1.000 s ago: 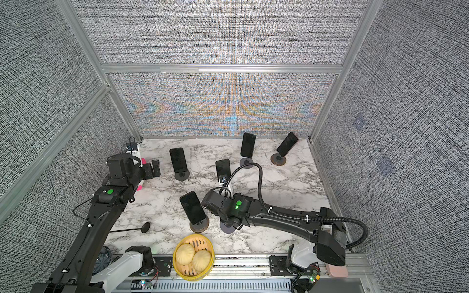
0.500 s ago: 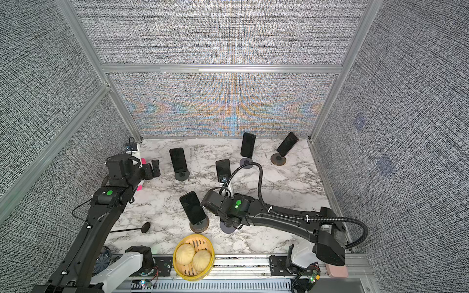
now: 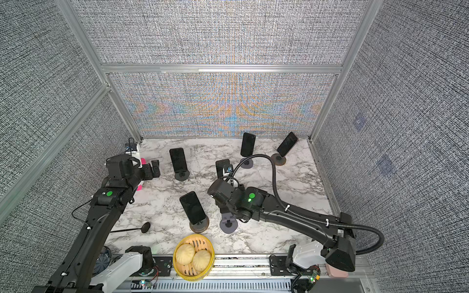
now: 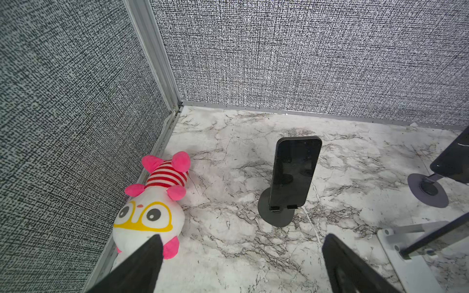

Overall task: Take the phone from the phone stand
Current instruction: 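Grasp the phone with the right gripper and lift it off the stand, then carry the phone farther from the robot and lay it flat, opening the right gripper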

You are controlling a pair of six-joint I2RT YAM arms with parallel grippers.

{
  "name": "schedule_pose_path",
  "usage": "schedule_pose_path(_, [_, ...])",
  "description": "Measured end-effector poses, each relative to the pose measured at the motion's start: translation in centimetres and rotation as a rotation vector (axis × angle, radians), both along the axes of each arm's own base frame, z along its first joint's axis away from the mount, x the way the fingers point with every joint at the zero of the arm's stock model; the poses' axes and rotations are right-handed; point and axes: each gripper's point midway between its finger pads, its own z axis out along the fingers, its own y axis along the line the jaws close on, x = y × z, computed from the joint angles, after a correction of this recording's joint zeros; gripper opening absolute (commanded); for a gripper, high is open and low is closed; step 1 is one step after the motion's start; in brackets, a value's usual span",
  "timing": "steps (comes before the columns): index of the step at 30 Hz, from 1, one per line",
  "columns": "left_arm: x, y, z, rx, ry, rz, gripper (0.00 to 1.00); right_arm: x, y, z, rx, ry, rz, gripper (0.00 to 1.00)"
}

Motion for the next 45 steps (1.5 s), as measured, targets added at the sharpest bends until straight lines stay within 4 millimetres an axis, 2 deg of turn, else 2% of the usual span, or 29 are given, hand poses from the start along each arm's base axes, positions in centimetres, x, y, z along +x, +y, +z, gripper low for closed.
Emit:
schedule_pose_path(7, [-0.1, 0.0, 0.1, -0.001, -0.005, 0.0, 0.99, 2.6, -5.5, 1.8, 0.026, 0.07, -0.057, 0.67])
schedule_pose_path(11, [-0.1, 0.0, 0.2, -0.001, -0.006, 0.0, 0.99, 5.0, -9.8, 1.6, -0.028, 0.146, -0.116, 0.67])
schedule_pose_path(17, [-0.3, 0.1, 0.4, 0.0, -0.015, 0.005, 0.99, 7.5, -16.3, -2.7, -0.107, 0.327, -0.14, 0.65])
schedule_pose_path(22, [-0.7, 0.3, 1.0, 0.001, -0.049, 0.012, 0.99, 9.9, -20.0, -6.5, -0.11, 0.458, -0.144, 0.64])
schedule_pose_path(26, [-0.7, 0.3, 1.1, 0.001, -0.051, 0.013, 0.99, 11.3, -21.9, -10.2, -0.089, 0.567, -0.137, 0.64])
schedule_pose_path(30, [-0.7, 0.3, 1.0, 0.0, -0.049, 0.012, 0.99, 12.5, -22.6, -12.9, -0.098, 0.637, -0.117, 0.64])
schedule_pose_path(36, [-0.7, 0.3, 1.0, -0.004, -0.051, 0.011, 0.99, 14.4, -24.0, -16.3, -0.134, 0.679, -0.12, 0.62])
schedule_pose_path(45, [-0.8, 0.3, 0.8, -0.005, -0.048, 0.017, 0.99, 16.5, -24.8, -20.6, -0.197, 0.717, -0.139, 0.62])
